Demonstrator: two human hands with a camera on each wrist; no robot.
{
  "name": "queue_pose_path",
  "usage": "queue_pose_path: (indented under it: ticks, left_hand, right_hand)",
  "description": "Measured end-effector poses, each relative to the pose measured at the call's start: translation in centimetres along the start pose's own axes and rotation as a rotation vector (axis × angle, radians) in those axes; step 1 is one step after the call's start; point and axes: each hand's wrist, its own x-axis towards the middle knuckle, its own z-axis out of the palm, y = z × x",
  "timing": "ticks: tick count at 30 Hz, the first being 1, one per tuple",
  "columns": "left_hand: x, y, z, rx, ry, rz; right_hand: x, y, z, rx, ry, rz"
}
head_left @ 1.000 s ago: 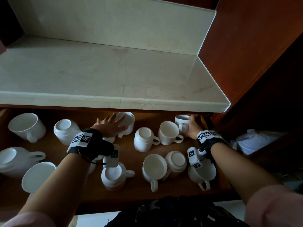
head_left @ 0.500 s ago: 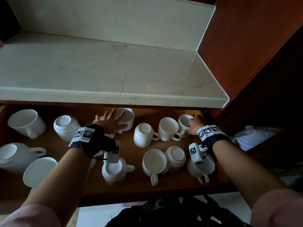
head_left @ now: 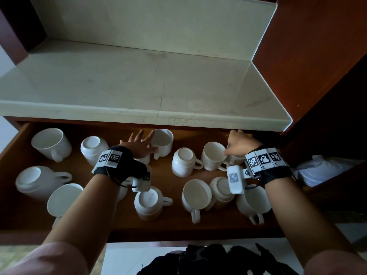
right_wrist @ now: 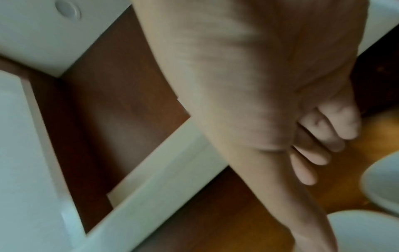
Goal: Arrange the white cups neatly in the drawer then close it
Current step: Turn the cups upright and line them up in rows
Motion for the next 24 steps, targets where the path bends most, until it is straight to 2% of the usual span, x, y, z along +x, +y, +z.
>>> queue_pose_path:
  ticks: [4,8,13,24]
  left_hand:
    - [0.2,-0.3,0.0,-0.040,0.037,0.006]
    - [0.0,-0.2,-0.1,-0.080,0.025,-0.014]
    - [-1.2,0.0,-0.3,-0.057,0.017,-0.022]
    - [-0.5,-1.0,-0.2,0.002,-0.016,-0.013]
  right_hand:
    - [-1.9,-3.7,-0.4,0.136,-0.117,-0.219]
    - [-1.8,-7.0,0.6,0.211,-0.207,-0.307]
    - [-0.4,-10.2,2.7,0.209,-0.281,-0.274]
    - [1.6,-13.8,3.3,-0.161,-0.294,-0.268]
